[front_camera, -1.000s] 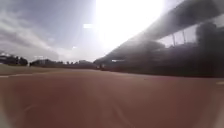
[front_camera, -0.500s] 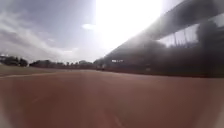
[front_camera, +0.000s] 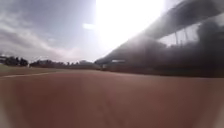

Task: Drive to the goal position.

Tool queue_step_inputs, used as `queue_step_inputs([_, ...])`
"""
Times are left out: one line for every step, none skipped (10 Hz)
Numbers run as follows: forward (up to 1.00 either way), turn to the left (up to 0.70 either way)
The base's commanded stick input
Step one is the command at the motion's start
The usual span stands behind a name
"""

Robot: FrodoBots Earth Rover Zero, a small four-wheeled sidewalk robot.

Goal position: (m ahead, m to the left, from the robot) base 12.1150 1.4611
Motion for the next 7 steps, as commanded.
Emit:
queue_step_inputs([0.7,0.0])
queue_step_inputs([0.7,0.0])
queue_step_inputs([0.7,0.0])
queue_step_inputs([0.7,0.0])
queue_step_inputs([0.7,0.0])
queue_step_inputs([0.7,0.0])
queue_step_inputs([0.7,0.0])
